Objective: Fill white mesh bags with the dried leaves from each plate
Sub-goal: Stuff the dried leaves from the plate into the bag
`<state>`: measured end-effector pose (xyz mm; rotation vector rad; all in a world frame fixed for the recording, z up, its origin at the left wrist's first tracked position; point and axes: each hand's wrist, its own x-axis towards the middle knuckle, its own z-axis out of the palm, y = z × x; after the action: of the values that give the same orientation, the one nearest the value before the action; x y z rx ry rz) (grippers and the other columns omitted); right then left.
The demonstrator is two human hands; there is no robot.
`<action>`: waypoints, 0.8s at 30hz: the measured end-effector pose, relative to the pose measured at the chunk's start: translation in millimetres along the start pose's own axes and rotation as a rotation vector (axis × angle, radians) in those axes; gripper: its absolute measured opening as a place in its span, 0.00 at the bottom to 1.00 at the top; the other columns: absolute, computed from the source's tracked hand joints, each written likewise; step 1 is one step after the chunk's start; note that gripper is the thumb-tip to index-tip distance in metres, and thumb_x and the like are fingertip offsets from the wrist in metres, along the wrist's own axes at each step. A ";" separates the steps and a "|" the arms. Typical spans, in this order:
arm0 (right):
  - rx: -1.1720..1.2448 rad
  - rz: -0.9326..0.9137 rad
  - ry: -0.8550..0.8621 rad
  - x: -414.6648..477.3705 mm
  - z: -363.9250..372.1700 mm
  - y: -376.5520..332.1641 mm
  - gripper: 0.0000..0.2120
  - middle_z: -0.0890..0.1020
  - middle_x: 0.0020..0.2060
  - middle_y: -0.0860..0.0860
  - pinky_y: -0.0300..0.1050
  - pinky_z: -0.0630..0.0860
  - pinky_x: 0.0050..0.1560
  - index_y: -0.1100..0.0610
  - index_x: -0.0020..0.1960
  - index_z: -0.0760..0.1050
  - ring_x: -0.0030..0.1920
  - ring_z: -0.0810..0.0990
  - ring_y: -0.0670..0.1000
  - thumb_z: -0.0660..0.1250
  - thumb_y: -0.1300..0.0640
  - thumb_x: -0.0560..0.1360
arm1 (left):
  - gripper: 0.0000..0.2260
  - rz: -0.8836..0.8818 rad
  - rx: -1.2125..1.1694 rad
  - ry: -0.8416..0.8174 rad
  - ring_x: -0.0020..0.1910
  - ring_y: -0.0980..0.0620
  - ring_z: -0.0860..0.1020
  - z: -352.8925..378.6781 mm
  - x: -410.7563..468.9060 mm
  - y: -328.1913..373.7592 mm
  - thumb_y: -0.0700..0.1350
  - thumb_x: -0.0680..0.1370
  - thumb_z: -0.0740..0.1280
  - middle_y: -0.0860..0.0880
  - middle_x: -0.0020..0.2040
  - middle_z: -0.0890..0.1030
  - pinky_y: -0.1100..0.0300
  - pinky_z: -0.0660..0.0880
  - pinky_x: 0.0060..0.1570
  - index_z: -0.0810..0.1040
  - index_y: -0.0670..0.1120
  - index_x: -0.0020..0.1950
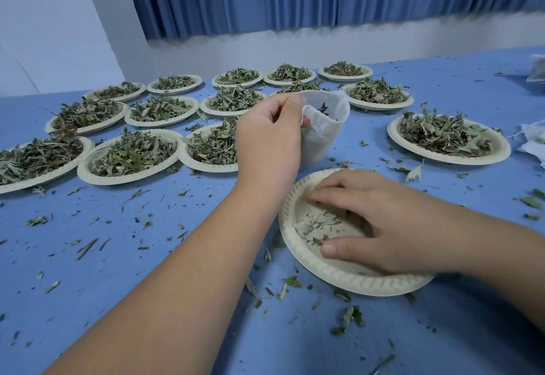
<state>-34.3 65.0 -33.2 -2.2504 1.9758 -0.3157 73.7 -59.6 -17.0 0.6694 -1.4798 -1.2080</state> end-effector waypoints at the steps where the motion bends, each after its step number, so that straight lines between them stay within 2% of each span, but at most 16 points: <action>1: 0.001 -0.016 0.010 0.5 0.8 0.1 0.35 0.65 0.67 0.37 0.38 0.60 0.69 0.41 0.73 0.62 0.67 0.61 0.38 0.57 0.30 0.69 | 0.11 0.000 0.000 -0.002 0.27 0.55 0.67 -0.2 0.1 -0.1 0.42 0.80 0.64 0.54 0.29 0.74 0.55 0.64 0.36 0.82 0.48 0.41; 5: 0.049 -0.081 0.037 0.9 1.1 -1.2 0.23 0.71 0.61 0.36 0.34 0.60 0.66 0.42 0.67 0.72 0.63 0.65 0.36 0.66 0.40 0.73 | 0.11 0.006 0.011 -0.007 0.27 0.56 0.68 -0.2 0.8 -0.8 0.42 0.80 0.64 0.56 0.27 0.74 0.56 0.65 0.36 0.81 0.48 0.39; 8: 0.099 -0.096 0.069 0.1 -1.0 -1.2 0.15 0.76 0.54 0.37 0.36 0.65 0.62 0.45 0.59 0.79 0.58 0.71 0.37 0.71 0.47 0.72 | 0.11 0.011 0.028 -0.012 0.27 0.56 0.68 -0.5 0.8 -1.5 0.42 0.80 0.64 0.56 0.27 0.74 0.55 0.65 0.38 0.81 0.48 0.39; 10: 0.131 -0.100 0.094 -1.9 -3.7 -0.9 0.14 0.77 0.51 0.37 0.37 0.67 0.60 0.44 0.57 0.80 0.56 0.73 0.38 0.73 0.50 0.71 | 0.11 0.012 0.026 -0.014 0.27 0.55 0.68 -1.0 0.5 -1.5 0.42 0.80 0.64 0.56 0.28 0.75 0.55 0.65 0.37 0.81 0.48 0.39; 13: 0.166 -0.168 0.096 -2.4 -5.0 -5.4 0.18 0.76 0.55 0.38 0.33 0.66 0.61 0.45 0.61 0.78 0.59 0.72 0.38 0.73 0.53 0.72 | 0.12 0.013 0.026 -0.020 0.26 0.56 0.68 -1.7 0.9 -1.2 0.43 0.80 0.64 0.55 0.28 0.75 0.56 0.64 0.34 0.80 0.47 0.38; 17: 0.086 -0.236 0.004 0.6 -2.9 -11.0 0.18 0.76 0.59 0.38 0.38 0.65 0.64 0.45 0.65 0.75 0.61 0.70 0.39 0.68 0.53 0.76 | 0.12 0.008 0.041 -0.017 0.26 0.56 0.69 -2.3 1.1 -0.6 0.43 0.80 0.64 0.55 0.28 0.76 0.57 0.66 0.35 0.81 0.48 0.38; 21: 0.072 -0.206 -0.011 -7.0 -10.9 -0.9 0.10 0.80 0.52 0.36 0.41 0.70 0.59 0.44 0.55 0.82 0.56 0.74 0.38 0.70 0.52 0.75 | 0.12 -0.002 0.034 -0.020 0.26 0.56 0.68 -3.0 0.6 -0.6 0.43 0.80 0.64 0.55 0.28 0.76 0.57 0.65 0.33 0.81 0.48 0.38; 24: 0.100 -0.171 0.036 -10.9 -16.4 5.7 0.06 0.80 0.48 0.36 0.42 0.73 0.55 0.44 0.50 0.83 0.54 0.75 0.39 0.72 0.49 0.73 | 0.12 -0.004 0.045 -0.019 0.25 0.57 0.68 -3.0 0.3 -0.1 0.43 0.80 0.64 0.56 0.28 0.76 0.58 0.65 0.32 0.81 0.49 0.39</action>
<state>-45.1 75.7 -19.3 -2.3691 1.7447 -0.4656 76.4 -60.9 -17.2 0.6934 -1.5254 -1.1901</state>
